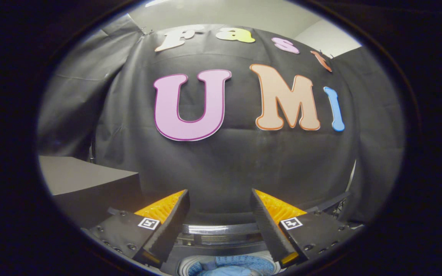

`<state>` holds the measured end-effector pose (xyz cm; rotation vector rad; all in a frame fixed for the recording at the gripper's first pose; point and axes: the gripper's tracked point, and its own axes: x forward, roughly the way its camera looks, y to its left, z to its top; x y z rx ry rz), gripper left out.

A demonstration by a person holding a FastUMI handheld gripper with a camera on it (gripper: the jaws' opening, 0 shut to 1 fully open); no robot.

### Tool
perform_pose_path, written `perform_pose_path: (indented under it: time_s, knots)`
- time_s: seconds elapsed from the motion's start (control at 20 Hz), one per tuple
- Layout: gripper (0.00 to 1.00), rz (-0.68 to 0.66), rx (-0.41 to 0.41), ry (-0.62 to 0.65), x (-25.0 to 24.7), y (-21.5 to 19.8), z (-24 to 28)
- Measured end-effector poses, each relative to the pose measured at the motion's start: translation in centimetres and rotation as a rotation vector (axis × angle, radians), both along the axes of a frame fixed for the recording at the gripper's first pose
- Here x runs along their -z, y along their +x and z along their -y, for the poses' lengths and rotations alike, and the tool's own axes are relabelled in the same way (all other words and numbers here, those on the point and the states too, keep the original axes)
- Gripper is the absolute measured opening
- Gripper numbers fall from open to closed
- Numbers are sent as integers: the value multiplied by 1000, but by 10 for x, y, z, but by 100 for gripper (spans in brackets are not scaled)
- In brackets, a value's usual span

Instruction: Put the clothes into the washing machine and then close the washing machine lid.

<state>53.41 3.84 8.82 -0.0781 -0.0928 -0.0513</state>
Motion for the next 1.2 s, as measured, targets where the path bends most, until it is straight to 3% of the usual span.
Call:
perform_pose_path:
  time_s: [0.2,0.45,0.7,1.05,1.2]
  knots:
    - [98,-11,-2,-5,17,-21,-2]
    - [98,-142,-4,-56,73,-32,1]
    - [98,-216,81,-103,95,-44,16]
    - [98,-380,0,-122,131,-72,-2]
    - [99,-364,-65,-30,123,-91,-11]
